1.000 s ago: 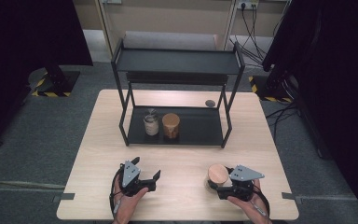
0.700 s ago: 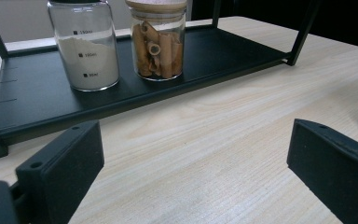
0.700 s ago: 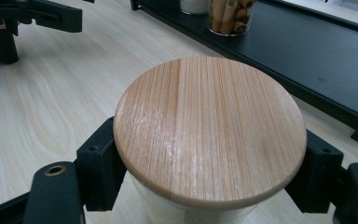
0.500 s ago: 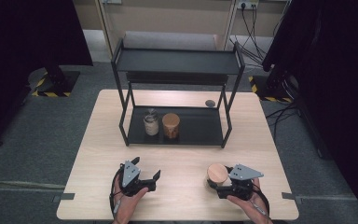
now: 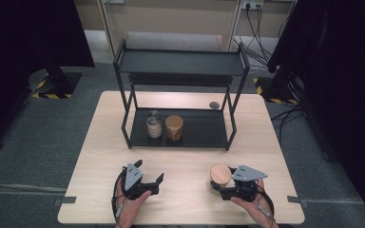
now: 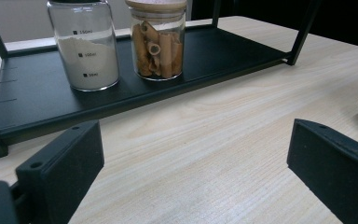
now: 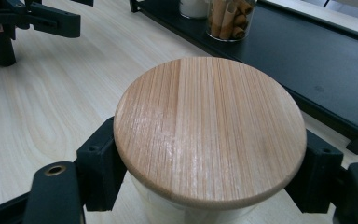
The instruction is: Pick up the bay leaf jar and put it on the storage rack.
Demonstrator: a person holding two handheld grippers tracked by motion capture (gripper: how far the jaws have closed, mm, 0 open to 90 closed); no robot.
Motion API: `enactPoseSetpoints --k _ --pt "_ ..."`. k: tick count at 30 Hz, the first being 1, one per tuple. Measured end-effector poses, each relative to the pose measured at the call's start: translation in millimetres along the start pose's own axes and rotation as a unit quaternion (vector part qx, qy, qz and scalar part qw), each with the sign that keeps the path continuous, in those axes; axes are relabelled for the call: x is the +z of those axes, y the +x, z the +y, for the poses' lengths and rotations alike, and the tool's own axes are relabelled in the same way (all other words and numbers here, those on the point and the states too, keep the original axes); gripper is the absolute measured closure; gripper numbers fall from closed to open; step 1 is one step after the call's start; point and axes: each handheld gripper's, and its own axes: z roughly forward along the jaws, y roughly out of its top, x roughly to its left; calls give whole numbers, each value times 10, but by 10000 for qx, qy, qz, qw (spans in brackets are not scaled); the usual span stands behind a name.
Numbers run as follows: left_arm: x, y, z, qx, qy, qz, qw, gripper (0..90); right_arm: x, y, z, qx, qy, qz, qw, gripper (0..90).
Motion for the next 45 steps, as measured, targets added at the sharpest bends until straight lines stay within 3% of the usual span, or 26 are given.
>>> enactPoseSetpoints --k 45 --pt "1 0 2 -2 5 2 10000 32 106 -80 342 -217 -105 36 9997 261"
